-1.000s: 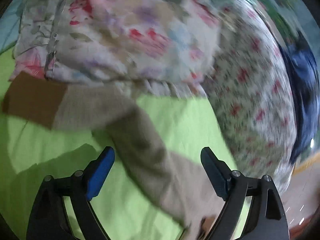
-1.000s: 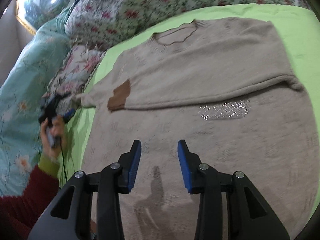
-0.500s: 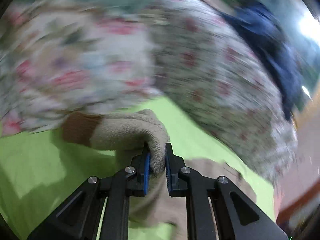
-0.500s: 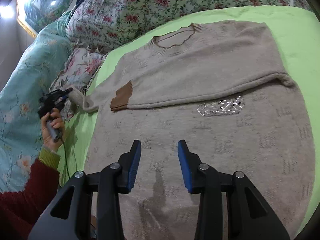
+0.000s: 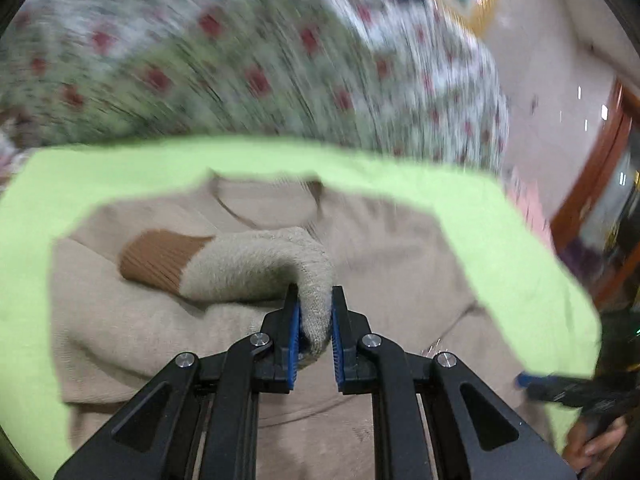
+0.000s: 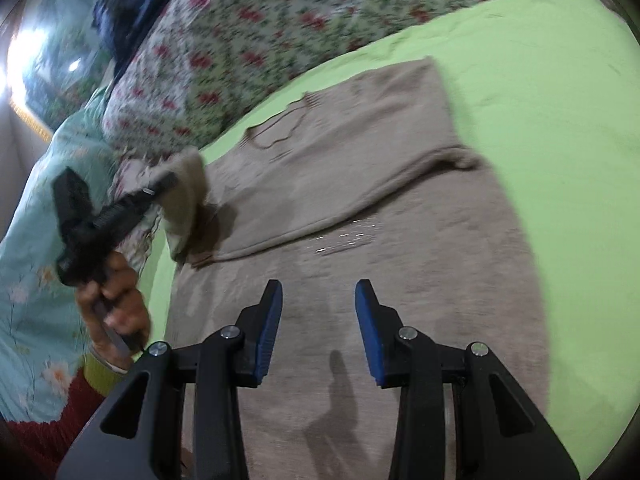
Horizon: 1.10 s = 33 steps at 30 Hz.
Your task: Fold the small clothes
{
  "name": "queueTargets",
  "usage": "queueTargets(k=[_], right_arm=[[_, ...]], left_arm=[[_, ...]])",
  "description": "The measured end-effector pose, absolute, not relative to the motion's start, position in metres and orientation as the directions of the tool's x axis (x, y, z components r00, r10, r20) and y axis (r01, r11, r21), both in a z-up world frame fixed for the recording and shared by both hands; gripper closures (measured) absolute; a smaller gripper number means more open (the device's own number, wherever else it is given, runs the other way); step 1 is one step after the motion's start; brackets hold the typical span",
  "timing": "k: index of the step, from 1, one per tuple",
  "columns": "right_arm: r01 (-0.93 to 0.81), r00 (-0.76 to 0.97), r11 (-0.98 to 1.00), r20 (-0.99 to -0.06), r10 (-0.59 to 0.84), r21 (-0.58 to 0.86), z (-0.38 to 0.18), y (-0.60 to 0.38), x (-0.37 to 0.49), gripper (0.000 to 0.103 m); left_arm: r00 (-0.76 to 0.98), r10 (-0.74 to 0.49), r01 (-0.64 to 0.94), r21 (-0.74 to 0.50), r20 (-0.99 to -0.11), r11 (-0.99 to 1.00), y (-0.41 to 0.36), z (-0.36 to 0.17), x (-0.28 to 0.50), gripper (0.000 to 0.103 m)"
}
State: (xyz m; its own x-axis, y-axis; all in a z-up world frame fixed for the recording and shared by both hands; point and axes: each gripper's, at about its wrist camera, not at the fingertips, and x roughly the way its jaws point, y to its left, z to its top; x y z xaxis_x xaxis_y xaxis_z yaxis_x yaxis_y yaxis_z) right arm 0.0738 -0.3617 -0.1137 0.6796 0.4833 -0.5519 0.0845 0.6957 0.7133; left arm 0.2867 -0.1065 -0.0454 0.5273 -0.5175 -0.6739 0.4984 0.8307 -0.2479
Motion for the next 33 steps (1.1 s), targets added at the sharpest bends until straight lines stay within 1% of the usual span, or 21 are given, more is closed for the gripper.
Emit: queueTargets(k=[3, 5, 7, 8, 9, 10, 12, 13, 17, 20, 24, 26, 28, 30, 33], right_arm=[[0.102, 0.691, 0.696, -0.554, 0.465, 0.711, -0.114, -0.373, 0.069, 0.064], [0.098, 0.695, 0.697, -0.550, 0.463, 0.710, -0.112, -0.377, 0.069, 0.064], [0.084, 0.697, 0.700, -0.543, 0.467, 0.709, -0.109, -0.377, 0.074, 0.064], [0.073, 0.699, 0.702, -0.538, 0.471, 0.709, -0.106, -0.375, 0.077, 0.064], [0.061, 0.700, 0.704, -0.533, 0.476, 0.708, -0.103, -0.374, 0.081, 0.064], [0.043, 0.700, 0.706, -0.526, 0.484, 0.707, -0.098, -0.370, 0.088, 0.064], [-0.001, 0.696, 0.710, -0.510, 0.506, 0.704, -0.090, -0.363, 0.103, 0.064], [-0.028, 0.693, 0.716, -0.502, 0.517, 0.698, -0.085, -0.358, 0.113, 0.064], [-0.125, 0.664, 0.717, -0.479, 0.574, 0.686, -0.069, -0.333, 0.158, 0.064], [-0.198, 0.627, 0.719, -0.478, 0.615, 0.666, -0.060, -0.308, 0.200, 0.064], [-0.293, 0.553, 0.734, -0.518, 0.653, 0.613, -0.052, -0.269, 0.268, 0.064], [-0.332, 0.510, 0.737, -0.545, 0.666, 0.589, -0.054, -0.250, 0.299, 0.064], [-0.367, 0.470, 0.731, -0.563, 0.679, 0.576, -0.058, -0.234, 0.326, 0.064], [-0.378, 0.425, 0.729, -0.592, 0.685, 0.571, -0.068, -0.218, 0.351, 0.064], [-0.395, 0.361, 0.709, -0.611, 0.704, 0.584, -0.082, -0.200, 0.371, 0.064]], left_arm=[[0.461, -0.482, 0.519, -0.214, -0.745, 0.828, -0.139, -0.078, 0.289, 0.088], [0.435, -0.461, 0.522, -0.201, -0.773, 0.829, -0.144, -0.092, 0.290, 0.082], [0.414, -0.470, 0.527, -0.216, -0.779, 0.822, -0.140, -0.098, 0.283, 0.067], [0.405, -0.479, 0.528, -0.228, -0.779, 0.818, -0.137, -0.097, 0.280, 0.062], [0.399, -0.488, 0.531, -0.238, -0.776, 0.813, -0.133, -0.096, 0.275, 0.053], [0.398, -0.494, 0.536, -0.241, -0.773, 0.809, -0.128, -0.095, 0.269, 0.047], [0.408, -0.489, 0.541, -0.227, -0.771, 0.810, -0.114, -0.090, 0.253, 0.045], [0.413, -0.486, 0.539, -0.224, -0.770, 0.812, -0.104, -0.090, 0.244, 0.042], [0.425, -0.486, 0.497, -0.252, -0.763, 0.830, -0.059, -0.085, 0.224, 0.040], [0.461, -0.452, 0.412, -0.267, -0.763, 0.871, -0.011, -0.084, 0.218, 0.040], [0.516, -0.327, 0.241, -0.232, -0.792, 0.942, 0.045, -0.094, 0.233, 0.040], [0.508, -0.301, 0.186, -0.238, -0.807, 0.953, 0.066, -0.104, 0.244, 0.040], [0.499, -0.320, 0.175, -0.268, -0.805, 0.947, 0.078, -0.112, 0.250, 0.046], [0.526, -0.306, 0.173, -0.252, -0.794, 0.952, 0.080, -0.110, 0.249, 0.047], [0.550, -0.276, 0.151, -0.231, -0.789, 0.961, 0.079, -0.110, 0.248, 0.047]])
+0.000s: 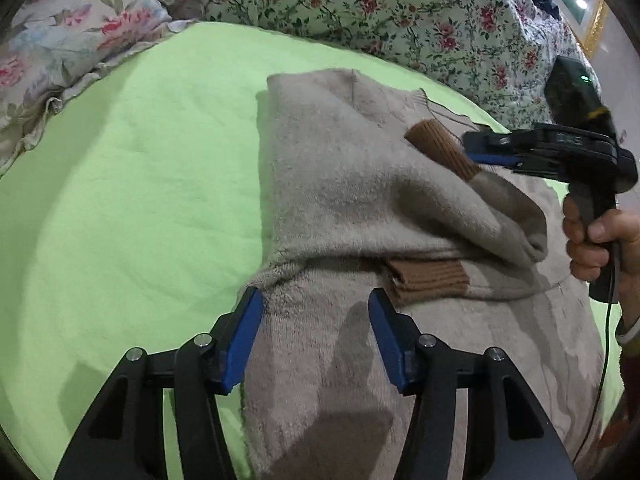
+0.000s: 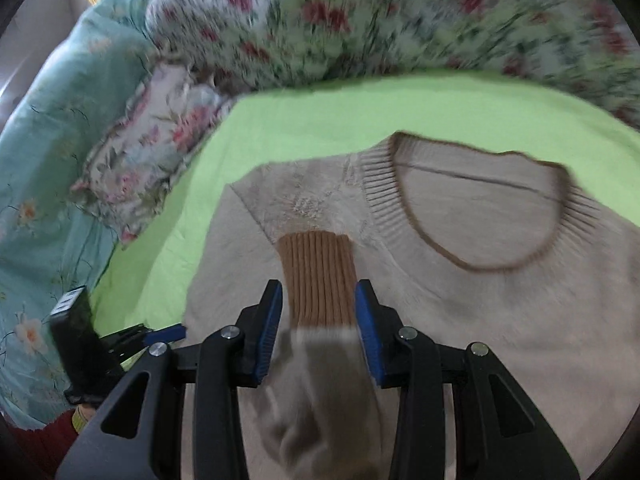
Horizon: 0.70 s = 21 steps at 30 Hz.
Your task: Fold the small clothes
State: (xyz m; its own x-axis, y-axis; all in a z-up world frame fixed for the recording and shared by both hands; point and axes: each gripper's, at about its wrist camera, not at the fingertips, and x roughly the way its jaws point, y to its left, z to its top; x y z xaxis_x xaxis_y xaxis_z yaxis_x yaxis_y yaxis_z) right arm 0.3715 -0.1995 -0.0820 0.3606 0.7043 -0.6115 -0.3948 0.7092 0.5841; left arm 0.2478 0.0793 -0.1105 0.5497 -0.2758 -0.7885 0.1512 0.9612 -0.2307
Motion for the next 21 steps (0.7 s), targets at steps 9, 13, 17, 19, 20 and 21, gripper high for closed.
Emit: queueTargets(k=[9, 13, 17, 19, 20, 21], right_arm=[[-0.392, 0.504, 0.744, -0.550, 0.666, 0.541, -0.061, -0.207, 0.354, 0.097], [-0.211, 0.681, 0.752, -0.458, 0.571, 0.624, -0.040, -0.284, 0.309, 0.098], [0.069, 0.826, 0.741, -0.455, 0.333, 0.668, -0.050, -0.367, 0.242, 0.098], [0.166, 0.815, 0.720, -0.505, 0.284, 0.673, -0.073, -0.387, 0.219, 0.098], [0.193, 0.799, 0.721, -0.533, 0.278, 0.666, -0.082, -0.389, 0.214, 0.098], [0.210, 0.781, 0.725, -0.559, 0.279, 0.656, -0.090, -0.388, 0.211, 0.098]], left_arm=[[0.576, -0.224, 0.103, -0.202, -0.786, 0.974, 0.066, -0.110, 0.262, 0.043], [0.596, -0.226, 0.092, -0.214, -0.770, 0.973, 0.068, -0.110, 0.259, 0.049], [0.602, -0.232, 0.058, -0.248, -0.764, 0.967, 0.076, -0.110, 0.260, 0.053], [0.607, -0.221, 0.042, -0.247, -0.763, 0.968, 0.076, -0.108, 0.262, 0.056], [0.609, -0.212, 0.031, -0.244, -0.764, 0.969, 0.077, -0.108, 0.261, 0.056], [0.614, -0.194, 0.013, -0.235, -0.766, 0.972, 0.079, -0.108, 0.260, 0.055]])
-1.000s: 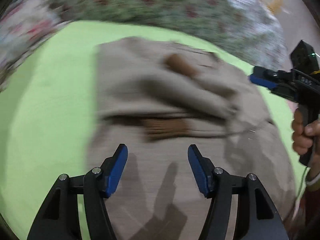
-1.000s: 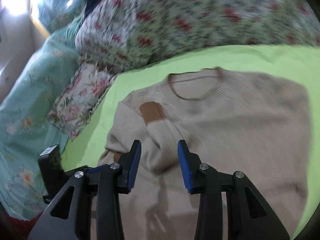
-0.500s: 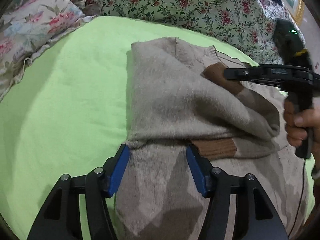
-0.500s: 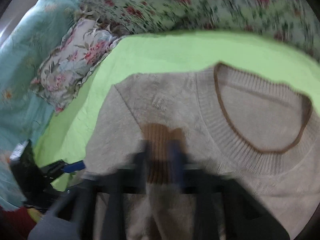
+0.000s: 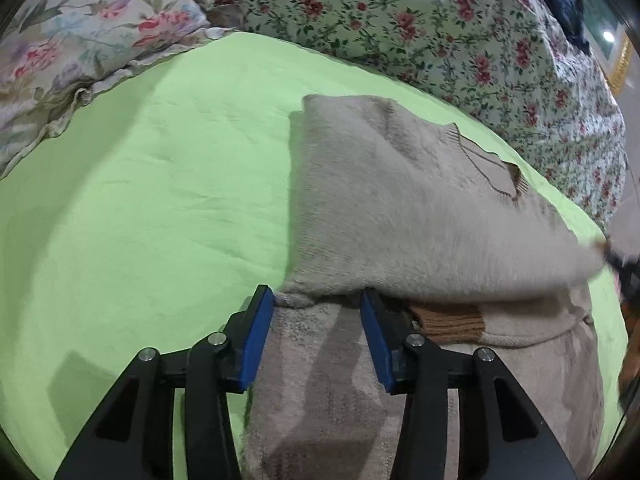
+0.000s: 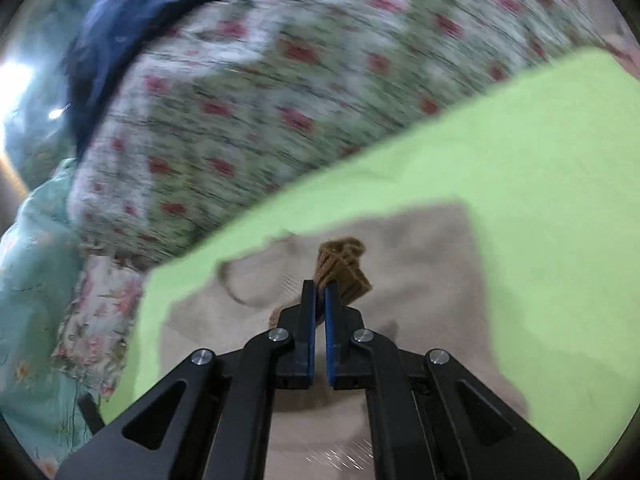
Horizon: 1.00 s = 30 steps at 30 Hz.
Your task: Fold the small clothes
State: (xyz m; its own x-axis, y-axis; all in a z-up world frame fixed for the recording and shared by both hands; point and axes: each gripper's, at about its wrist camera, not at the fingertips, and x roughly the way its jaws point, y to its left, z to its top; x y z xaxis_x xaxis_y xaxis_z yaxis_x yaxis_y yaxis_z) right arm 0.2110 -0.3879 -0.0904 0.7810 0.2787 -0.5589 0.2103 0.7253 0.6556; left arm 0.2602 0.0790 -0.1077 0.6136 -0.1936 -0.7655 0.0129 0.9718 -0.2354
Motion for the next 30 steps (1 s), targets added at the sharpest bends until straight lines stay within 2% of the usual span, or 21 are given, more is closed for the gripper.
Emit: queueTargets(k=[2, 4, 6, 9, 11, 13, 14, 15, 17, 21, 23, 26, 28, 30], right_arm=[[0.249, 0.736, 0.724, -0.611, 0.291, 0.644, -0.111, -0.387, 0.206, 0.098], [0.316, 0.681, 0.704, -0.669, 0.299, 0.636, -0.133, -0.389, 0.202, 0.098], [0.370, 0.684, 0.684, -0.682, 0.258, 0.629, -0.137, -0.391, 0.190, 0.093], [0.363, 0.743, 0.715, -0.649, 0.165, 0.597, -0.113, -0.383, 0.173, 0.093], [0.265, 0.788, 0.742, -0.582, 0.202, 0.616, -0.092, -0.372, 0.172, 0.091], [0.111, 0.779, 0.778, -0.541, 0.318, 0.618, -0.071, -0.346, 0.188, 0.075], [0.039, 0.764, 0.780, -0.522, 0.379, 0.624, -0.063, -0.332, 0.197, 0.060], [-0.040, 0.746, 0.771, -0.495, 0.446, 0.635, -0.056, -0.316, 0.208, 0.052], [-0.208, 0.658, 0.734, -0.463, 0.594, 0.646, -0.043, -0.271, 0.243, 0.049], [-0.385, 0.485, 0.666, -0.474, 0.735, 0.639, -0.033, -0.189, 0.317, 0.047], [-0.424, 0.414, 0.632, -0.482, 0.772, 0.649, -0.037, -0.151, 0.355, 0.047], [-0.449, 0.376, 0.668, -0.553, 0.744, 0.594, -0.045, -0.113, 0.395, 0.047], [-0.456, 0.212, 0.616, -0.593, 0.776, 0.643, -0.064, -0.084, 0.424, 0.047], [-0.448, 0.082, 0.538, -0.566, 0.820, 0.714, -0.080, -0.062, 0.435, 0.046]], left_arm=[[0.605, -0.146, -0.055, -0.224, -0.783, 0.973, 0.088, -0.111, 0.263, 0.053], [0.610, -0.215, -0.057, -0.313, -0.763, 0.948, 0.101, -0.112, 0.261, 0.053], [0.612, -0.241, -0.056, -0.345, -0.754, 0.937, 0.106, -0.113, 0.260, 0.053], [0.617, -0.223, -0.049, -0.319, -0.754, 0.946, 0.101, -0.112, 0.259, 0.053], [0.622, -0.210, -0.051, -0.306, -0.754, 0.951, 0.097, -0.112, 0.260, 0.053], [0.632, -0.203, -0.057, -0.307, -0.748, 0.950, 0.096, -0.112, 0.260, 0.053], [0.638, -0.202, -0.060, -0.309, -0.743, 0.949, 0.096, -0.112, 0.259, 0.053], [0.644, -0.202, -0.060, -0.313, -0.738, 0.948, 0.098, -0.112, 0.257, 0.053], [0.656, -0.212, -0.060, -0.331, -0.724, 0.942, 0.102, -0.113, 0.253, 0.053], [0.683, -0.265, -0.053, -0.408, -0.681, 0.912, 0.113, -0.116, 0.247, 0.053], [0.690, -0.292, -0.049, -0.446, -0.662, 0.893, 0.119, -0.119, 0.245, 0.053], [0.703, -0.325, -0.045, -0.496, -0.633, 0.867, 0.126, -0.122, 0.243, 0.053], [0.713, -0.330, -0.044, -0.509, -0.619, 0.860, 0.127, -0.124, 0.243, 0.053], [0.719, -0.320, -0.043, -0.499, -0.617, 0.865, 0.125, -0.124, 0.244, 0.053]])
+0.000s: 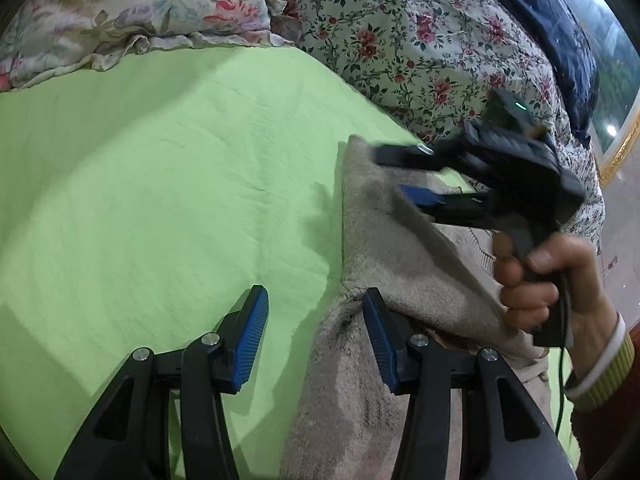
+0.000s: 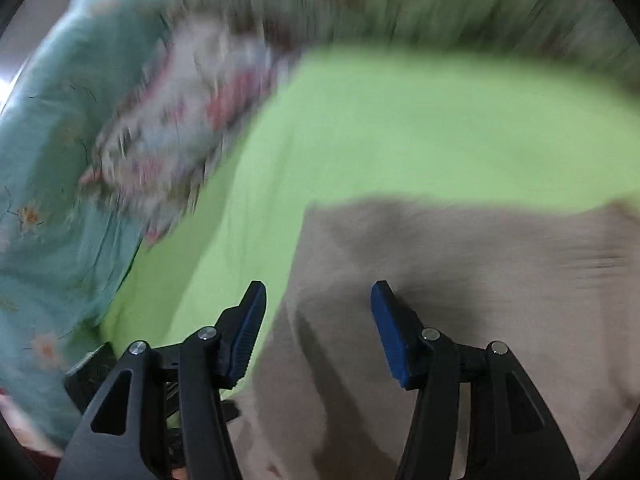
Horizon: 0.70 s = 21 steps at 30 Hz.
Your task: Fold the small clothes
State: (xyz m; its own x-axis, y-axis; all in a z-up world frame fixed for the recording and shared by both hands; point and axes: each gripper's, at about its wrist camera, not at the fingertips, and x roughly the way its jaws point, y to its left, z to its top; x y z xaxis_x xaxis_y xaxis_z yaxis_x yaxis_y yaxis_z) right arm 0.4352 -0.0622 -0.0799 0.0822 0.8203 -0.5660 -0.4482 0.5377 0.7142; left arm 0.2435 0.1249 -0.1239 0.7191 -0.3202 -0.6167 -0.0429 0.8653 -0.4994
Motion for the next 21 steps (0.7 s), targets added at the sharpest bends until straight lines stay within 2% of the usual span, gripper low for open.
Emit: queueTargets(k=[2, 4, 5, 6, 11, 15, 19, 21], right_arm=[[-0.443, 0.051, 0.441, -0.469, 0.882, 0.781, -0.080, -0.049, 0.441, 0.046], [-0.378, 0.075, 0.275, -0.267, 0.961, 0.884, -0.079, -0.054, 0.446, 0.046], [-0.346, 0.128, 0.232, -0.200, 0.972, 0.909, -0.079, -0.062, 0.446, 0.046], [-0.325, 0.199, 0.249, -0.191, 0.961, 0.913, -0.078, -0.073, 0.443, 0.046], [-0.292, 0.424, 0.484, -0.342, 0.838, 0.825, -0.069, -0.159, 0.383, 0.046], [-0.220, 0.594, 0.612, -0.393, 0.702, 0.760, -0.073, -0.270, 0.306, 0.046], [-0.057, 0.710, 0.687, -0.454, 0.538, 0.724, -0.090, -0.368, 0.229, 0.046], [0.010, 0.740, 0.698, -0.475, 0.477, 0.716, -0.099, -0.402, 0.203, 0.046]], left_arm=[[0.723, -0.314, -0.041, -0.492, -0.616, 0.870, 0.123, -0.124, 0.245, 0.053], [0.723, -0.322, -0.035, -0.497, -0.611, 0.867, 0.124, -0.125, 0.244, 0.053], [0.723, -0.328, -0.033, -0.504, -0.608, 0.863, 0.125, -0.125, 0.245, 0.053], [0.723, -0.334, -0.031, -0.511, -0.605, 0.859, 0.126, -0.126, 0.245, 0.053], [0.724, -0.351, -0.032, -0.537, -0.594, 0.843, 0.131, -0.127, 0.244, 0.053], [0.718, -0.363, -0.040, -0.555, -0.595, 0.831, 0.135, -0.127, 0.242, 0.052], [0.682, -0.330, -0.038, -0.482, -0.653, 0.875, 0.123, -0.114, 0.244, 0.049], [0.687, -0.324, -0.007, -0.452, -0.650, 0.892, 0.113, -0.100, 0.245, 0.048]])
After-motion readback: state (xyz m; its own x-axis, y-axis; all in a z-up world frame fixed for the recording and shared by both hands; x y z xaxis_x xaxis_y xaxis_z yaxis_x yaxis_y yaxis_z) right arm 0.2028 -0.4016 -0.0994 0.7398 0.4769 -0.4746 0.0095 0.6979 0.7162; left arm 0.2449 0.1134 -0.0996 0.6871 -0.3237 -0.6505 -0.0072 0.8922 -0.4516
